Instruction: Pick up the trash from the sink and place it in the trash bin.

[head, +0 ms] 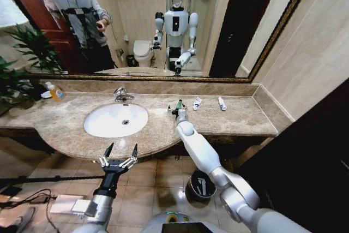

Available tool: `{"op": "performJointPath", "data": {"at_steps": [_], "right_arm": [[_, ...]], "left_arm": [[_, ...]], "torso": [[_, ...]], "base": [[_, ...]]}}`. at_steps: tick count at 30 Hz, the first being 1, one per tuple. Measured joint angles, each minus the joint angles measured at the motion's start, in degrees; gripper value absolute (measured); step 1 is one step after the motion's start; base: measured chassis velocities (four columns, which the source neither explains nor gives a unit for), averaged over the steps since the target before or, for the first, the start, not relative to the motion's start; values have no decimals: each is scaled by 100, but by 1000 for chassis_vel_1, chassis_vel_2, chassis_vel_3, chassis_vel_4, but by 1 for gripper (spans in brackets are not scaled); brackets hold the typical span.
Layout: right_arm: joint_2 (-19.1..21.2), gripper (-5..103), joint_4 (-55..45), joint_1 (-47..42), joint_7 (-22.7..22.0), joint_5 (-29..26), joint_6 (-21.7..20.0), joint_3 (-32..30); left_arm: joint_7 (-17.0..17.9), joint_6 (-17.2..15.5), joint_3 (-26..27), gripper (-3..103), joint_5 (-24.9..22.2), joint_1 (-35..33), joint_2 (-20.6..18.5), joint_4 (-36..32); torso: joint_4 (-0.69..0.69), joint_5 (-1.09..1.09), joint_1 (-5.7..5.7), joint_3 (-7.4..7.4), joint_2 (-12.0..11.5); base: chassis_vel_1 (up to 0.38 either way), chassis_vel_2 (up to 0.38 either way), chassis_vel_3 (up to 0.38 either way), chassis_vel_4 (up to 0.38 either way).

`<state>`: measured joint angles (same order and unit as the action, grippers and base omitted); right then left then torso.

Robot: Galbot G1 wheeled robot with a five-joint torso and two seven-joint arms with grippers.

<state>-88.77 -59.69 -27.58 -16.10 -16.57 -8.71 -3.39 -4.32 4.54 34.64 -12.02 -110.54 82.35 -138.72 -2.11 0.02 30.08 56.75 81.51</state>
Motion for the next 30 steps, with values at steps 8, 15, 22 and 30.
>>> {"op": "performJointPath", "data": {"at_steps": [8,15,22,30], "right_arm": [[38,70,34,6,75,-15,-5,-67],[87,38,16,-55,77,-141,-32,-97],[159,21,-97,-101,76,-163,-28,-49],[327,8,-492,-228,17,-298,-110,97]], "left_arm": [[0,0,0,100,0,0,0,0],[0,0,0,100,0,0,0,0],[0,0,0,100,0,0,0,0],[0,0,0,100,0,0,0,0]], "torso": [[0,-1,0,0,0],[0,-2,0,0,0],[0,-1,0,-1,1],[0,-2,0,0,1]], "base": [[0,0,0,0],[0,0,0,0],[0,0,0,0],[0,0,0,0]]}}
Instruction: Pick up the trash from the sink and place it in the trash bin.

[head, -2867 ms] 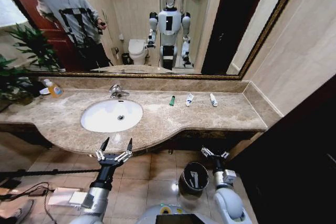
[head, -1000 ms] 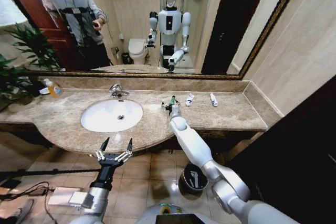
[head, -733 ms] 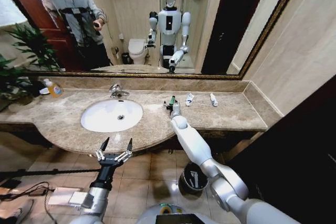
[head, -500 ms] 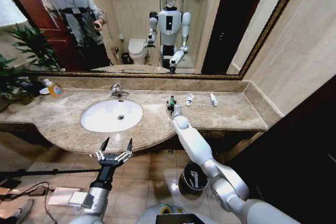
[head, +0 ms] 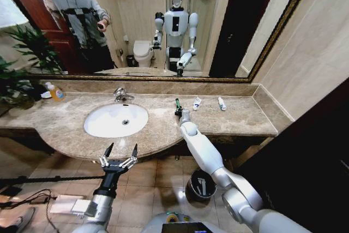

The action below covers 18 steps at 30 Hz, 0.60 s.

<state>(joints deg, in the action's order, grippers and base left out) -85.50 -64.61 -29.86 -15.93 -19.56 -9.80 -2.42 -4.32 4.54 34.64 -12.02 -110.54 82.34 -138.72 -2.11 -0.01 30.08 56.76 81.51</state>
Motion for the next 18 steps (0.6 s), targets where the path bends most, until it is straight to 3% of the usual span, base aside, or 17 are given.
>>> {"op": "performJointPath", "data": {"at_steps": [14,15,16,18], "right_arm": [[1063,8,-2391,-1216,-176,-578,-454,-94],[1273,8,-2768,-1585,-134,-626,-421,-184],[1733,8,-3399,-2389,212,-648,-116,-442],[1897,8,-3685,-2800,302,-572,33,-603]], "left_arm": [[0,0,0,100,0,0,1,0],[1,0,0,100,0,0,1,0],[0,0,0,100,0,0,0,0],[0,0,0,100,0,0,0,0]], "torso": [[-1,0,0,-1,0],[0,-1,-1,-1,1],[1,-1,-1,-1,0],[2,-1,-1,-1,1]], "base": [[0,0,0,0],[0,0,0,0],[0,0,0,0],[0,0,0,0]]}}
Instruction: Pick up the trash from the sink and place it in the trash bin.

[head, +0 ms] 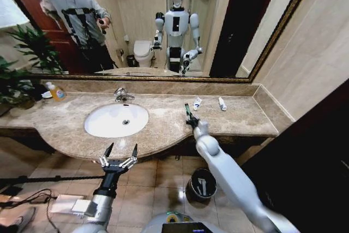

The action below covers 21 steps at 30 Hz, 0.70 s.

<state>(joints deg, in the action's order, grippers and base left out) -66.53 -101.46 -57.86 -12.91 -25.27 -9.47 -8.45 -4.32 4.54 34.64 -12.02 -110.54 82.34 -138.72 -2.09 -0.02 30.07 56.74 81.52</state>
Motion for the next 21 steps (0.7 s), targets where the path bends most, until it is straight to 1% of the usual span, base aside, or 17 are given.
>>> {"op": "performJointPath", "data": {"at_steps": [1,2,3,4,5,6,7,8,10,11,13,15,17,18,19,21], "right_arm": [[0,8,0,0,0,0,0,0],[75,8,-294,-364,8,48,86,-146],[91,8,-581,-702,5,104,144,-322],[89,8,-782,-1008,2,170,190,-462],[89,8,-782,-1008,2,170,190,-462],[61,8,-950,-1332,7,255,240,-591],[7,8,-1087,-1626,23,364,317,-752],[-57,8,-1198,-1916,41,494,440,-917],[-270,8,-1329,-2518,116,808,747,-1251],[-270,8,-1329,-2518,116,808,747,-1251],[-514,8,-1401,-2991,160,1059,1064,-1484],[-736,8,-1396,-3367,161,1265,1333,-1583],[-787,8,-1381,-3438,158,1325,1398,-1605],[-942,8,-1283,-3625,153,1522,1589,-1678],[-942,8,-1283,-3625,153,1522,1589,-1678],[-1083,8,-1038,-3885,137,1689,1838,-1713]], "left_arm": [[0,0,0,100,0,0,0,0],[-2,0,0,100,0,0,0,0],[-1,0,0,100,0,0,0,0],[0,0,0,100,0,0,1,0],[0,0,0,100,0,0,1,0],[0,0,0,100,0,0,0,0],[0,0,1,100,0,0,-1,0],[-1,0,0,100,0,0,1,0],[0,0,0,100,0,0,1,0],[0,0,0,100,0,0,1,0],[-1,0,0,100,0,0,0,0],[0,0,0,100,0,0,0,0],[0,0,0,100,0,0,0,0],[0,0,0,100,0,0,0,0],[0,0,0,100,0,0,0,0],[0,0,0,100,0,0,0,0]], "torso": [[0,0,0,0,0],[0,-1,0,0,0],[-3,0,0,0,0],[-3,1,0,0,0],[-3,1,0,0,0],[-2,1,0,0,0],[-2,-2,0,0,0],[-2,1,0,0,0],[-1,0,0,0,0],[-1,0,0,0,0],[-1,1,0,0,0],[-1,1,0,0,0],[-1,1,0,0,0],[-2,2,0,0,0],[-2,2,0,0,0],[-1,1,0,0,0]], "base": [[0,0,0,0],[0,0,0,0],[0,0,0,0],[0,0,0,0],[0,0,0,0],[0,0,0,0],[0,0,0,0],[0,0,0,0],[0,0,0,0],[0,0,0,0],[0,0,0,0],[0,0,0,0],[0,0,0,0],[0,0,0,0],[0,0,0,0],[0,0,0,0]]}}
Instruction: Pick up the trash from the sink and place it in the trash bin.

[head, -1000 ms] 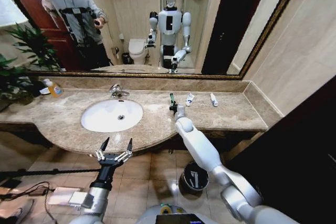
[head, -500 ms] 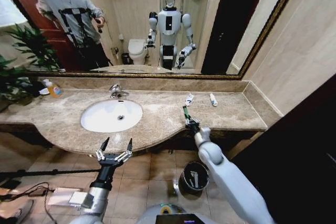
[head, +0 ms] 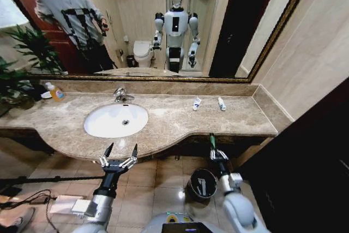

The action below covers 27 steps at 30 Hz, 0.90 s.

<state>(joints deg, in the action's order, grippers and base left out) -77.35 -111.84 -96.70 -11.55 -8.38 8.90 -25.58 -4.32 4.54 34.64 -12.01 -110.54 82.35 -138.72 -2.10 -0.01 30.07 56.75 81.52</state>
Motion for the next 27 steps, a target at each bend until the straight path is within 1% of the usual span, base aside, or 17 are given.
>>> {"op": "performJointPath", "data": {"at_steps": [3,4,8,9,12,13,17,18,19,20,21,23,25,27], "right_arm": [[-124,8,353,-140,-37,24,163,40],[-124,8,353,-140,-37,24,163,40],[-152,8,1090,5,-43,-36,254,142],[-152,8,1090,5,-43,-36,254,142],[-134,8,1790,375,0,-194,258,234],[-134,8,1790,375,0,-194,258,234],[-112,8,2725,877,139,-344,248,321],[-112,8,2725,877,139,-344,248,321],[-109,8,2986,1025,228,-459,184,336],[-105,8,3092,1093,298,-573,108,345],[-105,8,3092,1093,298,-573,108,345],[-101,8,3346,1261,471,-844,-98,358],[-107,8,3528,1377,526,-897,-133,357],[-117,8,3924,1596,609,-921,-145,355]], "left_arm": [[0,0,0,100,0,0,0,0],[0,0,0,100,0,0,0,0],[0,0,0,100,0,0,0,0],[0,0,0,100,0,0,0,0],[0,0,0,100,0,0,0,0],[0,0,0,100,0,0,0,0],[0,0,0,100,0,0,0,0],[0,0,0,100,0,0,0,0],[0,0,0,100,0,0,0,0],[0,0,0,100,0,0,0,0],[0,0,0,100,0,0,0,0],[0,0,0,100,0,0,0,0],[0,0,0,100,0,0,0,0],[0,0,0,100,0,0,0,0]], "torso": [[-1,1,0,0,0],[-1,1,0,0,0],[0,1,0,0,0],[0,1,0,0,0],[-1,0,1,1,0],[-1,0,1,1,0],[-1,0,1,1,-1],[-1,0,1,1,-1],[-1,0,1,1,-1],[-1,0,1,1,-1],[-1,0,1,1,-1],[-1,1,1,1,-1],[-1,2,1,1,-1],[-1,0,1,1,-1]], "base": [[0,0,0,0],[0,0,0,0],[0,0,0,0],[0,0,0,0],[0,0,0,0],[0,0,0,0],[0,0,0,0],[0,0,0,0],[0,0,0,0],[0,0,0,0],[0,0,0,0],[0,0,0,0],[0,0,0,0],[0,0,0,0]]}}
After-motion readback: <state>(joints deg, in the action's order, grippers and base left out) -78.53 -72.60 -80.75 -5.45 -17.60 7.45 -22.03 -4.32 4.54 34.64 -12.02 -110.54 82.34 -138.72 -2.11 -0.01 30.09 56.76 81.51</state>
